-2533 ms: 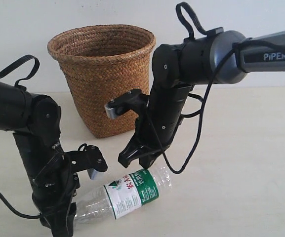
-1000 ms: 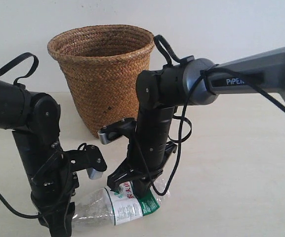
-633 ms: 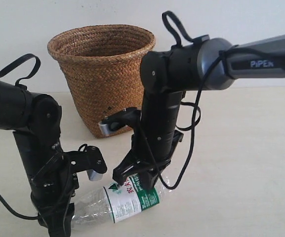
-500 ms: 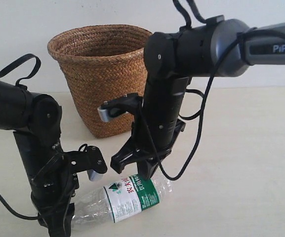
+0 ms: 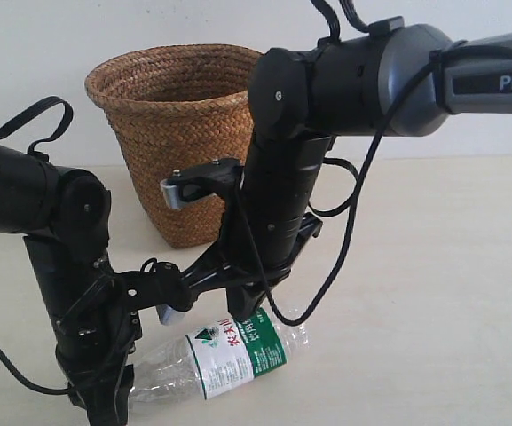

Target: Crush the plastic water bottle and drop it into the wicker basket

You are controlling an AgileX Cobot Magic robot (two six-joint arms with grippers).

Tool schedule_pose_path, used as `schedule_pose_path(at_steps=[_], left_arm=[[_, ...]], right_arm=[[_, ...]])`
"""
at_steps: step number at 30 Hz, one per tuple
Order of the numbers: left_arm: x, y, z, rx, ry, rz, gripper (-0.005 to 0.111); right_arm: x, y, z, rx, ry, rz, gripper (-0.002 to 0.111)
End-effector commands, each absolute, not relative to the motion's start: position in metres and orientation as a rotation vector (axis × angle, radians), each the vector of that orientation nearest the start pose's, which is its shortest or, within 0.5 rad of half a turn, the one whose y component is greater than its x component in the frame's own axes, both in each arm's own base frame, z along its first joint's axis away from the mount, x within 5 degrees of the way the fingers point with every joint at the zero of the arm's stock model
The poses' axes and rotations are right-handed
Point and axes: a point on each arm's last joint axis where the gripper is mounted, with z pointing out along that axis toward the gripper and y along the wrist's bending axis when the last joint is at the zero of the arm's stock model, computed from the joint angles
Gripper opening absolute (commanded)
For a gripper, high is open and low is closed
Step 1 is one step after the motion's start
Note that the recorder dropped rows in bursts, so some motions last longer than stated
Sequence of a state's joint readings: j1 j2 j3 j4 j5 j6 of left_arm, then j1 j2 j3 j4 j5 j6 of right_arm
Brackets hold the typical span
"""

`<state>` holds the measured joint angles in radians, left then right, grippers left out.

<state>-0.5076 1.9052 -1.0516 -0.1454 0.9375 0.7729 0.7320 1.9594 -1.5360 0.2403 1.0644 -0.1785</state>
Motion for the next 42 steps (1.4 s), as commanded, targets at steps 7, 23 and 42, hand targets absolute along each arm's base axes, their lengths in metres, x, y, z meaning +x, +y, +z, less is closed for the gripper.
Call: schedule_pose_path(at_steps=[7,23,42], left_arm=[[0.268,-0.162,0.129,1.816,2.712,-0.211,0.004],[0.267,-0.161,0.129,1.815,2.722,-0.208,0.004],[0.267,-0.161,0.129,1.819,2.728,-0.211,0.004]], right_arm=[[0.288,0.290,0.189,-1.235,2.835,0.340,0.000],[0.297,0.295,0.146,-1.242,2.875,0.286,0.000],[0.299,0.300,0.108,-1.210,2.940,0.303,0.000]])
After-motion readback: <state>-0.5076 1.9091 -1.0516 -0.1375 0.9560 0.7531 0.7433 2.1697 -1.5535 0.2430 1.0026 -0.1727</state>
